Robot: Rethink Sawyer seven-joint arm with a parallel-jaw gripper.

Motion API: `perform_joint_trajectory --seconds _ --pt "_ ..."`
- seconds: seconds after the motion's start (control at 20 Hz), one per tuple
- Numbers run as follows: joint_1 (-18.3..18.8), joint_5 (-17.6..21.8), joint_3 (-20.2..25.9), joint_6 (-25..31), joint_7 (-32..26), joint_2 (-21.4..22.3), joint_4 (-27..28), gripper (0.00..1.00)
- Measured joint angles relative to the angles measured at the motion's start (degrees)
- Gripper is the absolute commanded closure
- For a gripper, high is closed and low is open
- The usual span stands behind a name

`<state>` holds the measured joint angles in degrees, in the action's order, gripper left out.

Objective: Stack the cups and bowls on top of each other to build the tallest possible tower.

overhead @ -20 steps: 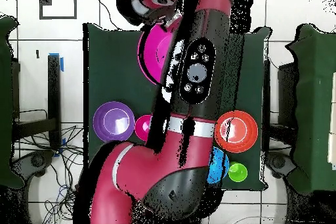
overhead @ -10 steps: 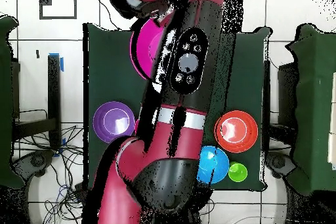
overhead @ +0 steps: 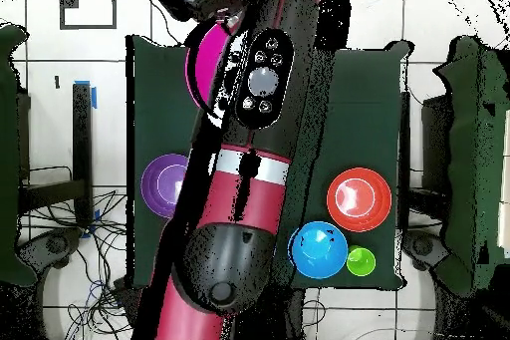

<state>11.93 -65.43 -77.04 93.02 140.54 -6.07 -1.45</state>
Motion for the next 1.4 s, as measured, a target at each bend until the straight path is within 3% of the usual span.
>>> perform_joint_trajectory --seconds 0.1,0.35,0.7,1.4 --pt "0.51 -4.5 -4.9 0.0 0.0 -0.68 0.02 1.0" --pt "1.24 -10.76 -12.26 -0.01 0.0 -1.48 0.07 1.0" --pt "1.66 -15.39 -18.97 -0.01 0.0 -2.23 0.08 1.0" --pt "2.62 -22.61 -28.22 -0.01 0.0 -3.09 -0.32 1.0"
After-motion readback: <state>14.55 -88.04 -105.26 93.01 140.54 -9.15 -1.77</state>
